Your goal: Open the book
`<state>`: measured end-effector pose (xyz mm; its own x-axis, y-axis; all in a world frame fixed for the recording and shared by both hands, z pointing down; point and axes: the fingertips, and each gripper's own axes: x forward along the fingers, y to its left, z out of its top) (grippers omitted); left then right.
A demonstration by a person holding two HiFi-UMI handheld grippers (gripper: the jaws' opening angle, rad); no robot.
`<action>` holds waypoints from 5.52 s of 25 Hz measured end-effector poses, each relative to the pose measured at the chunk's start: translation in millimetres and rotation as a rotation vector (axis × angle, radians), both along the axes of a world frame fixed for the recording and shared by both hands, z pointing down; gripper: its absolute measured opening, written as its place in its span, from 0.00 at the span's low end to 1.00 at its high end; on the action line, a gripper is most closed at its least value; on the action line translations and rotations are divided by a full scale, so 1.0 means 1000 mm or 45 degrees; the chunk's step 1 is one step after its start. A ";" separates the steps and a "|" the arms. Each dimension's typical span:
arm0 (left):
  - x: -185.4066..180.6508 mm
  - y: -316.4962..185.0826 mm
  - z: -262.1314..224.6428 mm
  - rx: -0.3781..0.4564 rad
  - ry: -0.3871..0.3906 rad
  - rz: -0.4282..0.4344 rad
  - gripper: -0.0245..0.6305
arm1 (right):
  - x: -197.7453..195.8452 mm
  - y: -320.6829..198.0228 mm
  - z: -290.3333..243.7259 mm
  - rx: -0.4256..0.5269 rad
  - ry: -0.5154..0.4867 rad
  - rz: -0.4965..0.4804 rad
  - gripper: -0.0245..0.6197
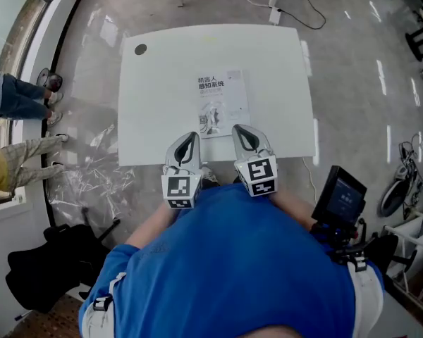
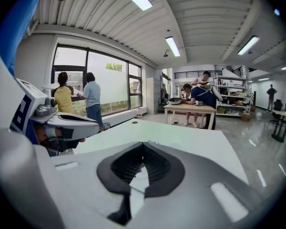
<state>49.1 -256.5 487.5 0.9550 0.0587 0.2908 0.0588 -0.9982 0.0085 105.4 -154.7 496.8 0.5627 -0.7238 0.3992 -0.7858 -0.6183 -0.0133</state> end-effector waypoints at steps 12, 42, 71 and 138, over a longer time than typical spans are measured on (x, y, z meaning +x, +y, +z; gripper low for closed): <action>0.040 -0.006 0.051 0.010 -0.129 0.143 0.05 | 0.032 0.033 0.043 -0.128 -0.106 0.250 0.04; 0.081 -0.015 0.172 0.185 -0.635 0.160 0.05 | 0.135 0.020 0.160 -0.181 -0.635 0.175 0.22; 0.082 -0.013 0.175 0.221 -0.648 0.084 0.05 | 0.124 0.019 0.139 0.076 -0.879 0.035 0.19; 0.025 -0.167 0.132 0.128 -0.493 -0.034 0.05 | -0.013 -0.190 0.060 0.058 -0.735 -0.489 0.06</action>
